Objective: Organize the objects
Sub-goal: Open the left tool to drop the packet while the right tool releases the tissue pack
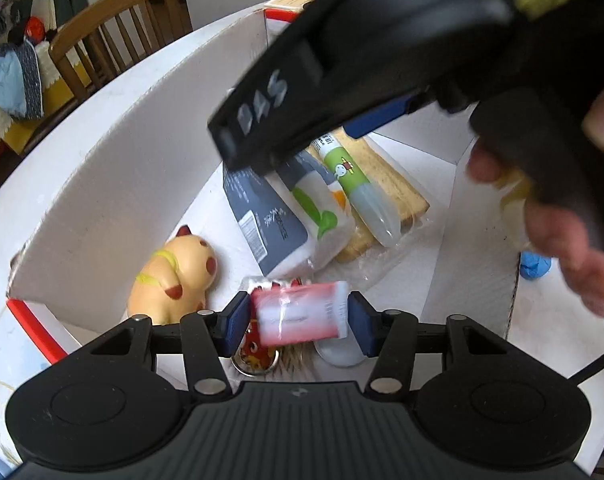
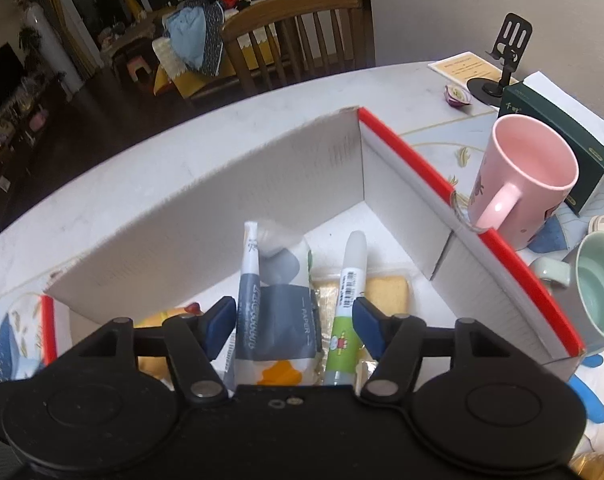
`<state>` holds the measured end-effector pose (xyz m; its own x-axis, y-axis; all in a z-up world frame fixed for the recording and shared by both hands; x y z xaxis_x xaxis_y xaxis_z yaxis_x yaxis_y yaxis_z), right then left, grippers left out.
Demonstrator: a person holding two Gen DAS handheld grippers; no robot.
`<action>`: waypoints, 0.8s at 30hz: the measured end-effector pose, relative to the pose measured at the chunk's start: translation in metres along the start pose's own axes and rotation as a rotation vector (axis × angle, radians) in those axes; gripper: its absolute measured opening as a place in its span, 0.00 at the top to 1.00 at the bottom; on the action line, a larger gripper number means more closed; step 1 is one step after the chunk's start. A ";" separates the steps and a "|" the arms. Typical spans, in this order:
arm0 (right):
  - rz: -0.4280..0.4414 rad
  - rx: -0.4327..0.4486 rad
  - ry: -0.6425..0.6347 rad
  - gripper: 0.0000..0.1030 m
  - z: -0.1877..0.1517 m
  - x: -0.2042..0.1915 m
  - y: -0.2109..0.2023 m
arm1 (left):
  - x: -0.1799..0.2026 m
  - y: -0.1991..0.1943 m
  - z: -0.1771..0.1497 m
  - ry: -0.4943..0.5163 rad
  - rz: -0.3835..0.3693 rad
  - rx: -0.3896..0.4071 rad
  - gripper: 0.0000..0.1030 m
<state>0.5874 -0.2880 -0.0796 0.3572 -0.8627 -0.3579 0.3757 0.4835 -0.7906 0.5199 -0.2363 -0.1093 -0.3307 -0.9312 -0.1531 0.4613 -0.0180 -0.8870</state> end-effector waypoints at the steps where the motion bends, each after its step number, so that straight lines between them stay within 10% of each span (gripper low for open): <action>1: 0.002 0.003 -0.001 0.38 0.000 0.000 -0.002 | 0.000 -0.001 -0.001 -0.005 -0.003 -0.001 0.46; 24: 0.035 0.061 -0.091 0.29 -0.031 -0.033 -0.059 | -0.031 -0.079 -0.031 -0.143 -0.056 0.132 0.41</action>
<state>0.5268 -0.2921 -0.0368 0.4459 -0.8297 -0.3358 0.4118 0.5232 -0.7461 0.4682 -0.1946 -0.0482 -0.2431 -0.9694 -0.0332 0.5526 -0.1103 -0.8261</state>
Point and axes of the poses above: each gripper's, at about its wrist camera, not at the fingertips, and y roughly the way its jaws point, x to its right, z to its top, the point moved 1 cm from there along y, roughly the way its jaws point, and after that the axes turned 10 degrees about z, right-handed, at the moved point
